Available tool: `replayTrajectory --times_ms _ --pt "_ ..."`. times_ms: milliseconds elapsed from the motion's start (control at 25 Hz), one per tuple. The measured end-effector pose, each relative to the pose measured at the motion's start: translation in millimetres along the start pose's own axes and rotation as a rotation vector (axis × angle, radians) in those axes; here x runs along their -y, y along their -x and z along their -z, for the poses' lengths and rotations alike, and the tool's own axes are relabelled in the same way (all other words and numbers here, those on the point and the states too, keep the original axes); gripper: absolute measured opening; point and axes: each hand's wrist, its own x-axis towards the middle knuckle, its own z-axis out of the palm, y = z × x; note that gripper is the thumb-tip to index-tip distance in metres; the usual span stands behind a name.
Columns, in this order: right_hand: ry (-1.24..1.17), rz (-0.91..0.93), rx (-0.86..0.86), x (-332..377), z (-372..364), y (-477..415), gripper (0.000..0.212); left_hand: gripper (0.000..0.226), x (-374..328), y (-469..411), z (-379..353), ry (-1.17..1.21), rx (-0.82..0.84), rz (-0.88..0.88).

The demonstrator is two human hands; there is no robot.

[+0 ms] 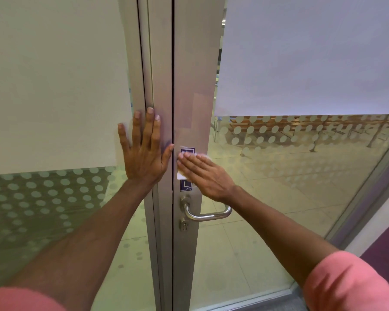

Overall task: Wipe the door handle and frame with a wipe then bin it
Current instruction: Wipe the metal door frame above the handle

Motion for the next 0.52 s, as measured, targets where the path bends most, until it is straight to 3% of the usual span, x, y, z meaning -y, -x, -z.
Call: replayTrajectory --times_ms 120,240,320,520 --pt "-0.062 0.205 0.259 5 -11 29 0.06 0.067 1 1 -1 -0.005 -0.009 -0.009" --pt "-0.107 0.282 0.379 -12 -1 32 0.052 0.066 2 1 -1 0.008 -0.017 -0.007" --pt "-0.029 0.256 0.313 -27 9 26 0.054 0.066 0 2 -2 0.002 -0.022 -0.007" --pt "0.079 0.032 -0.08 -45 37 -23 0.061 0.068 0 1 -2 0.009 -0.016 -0.004"
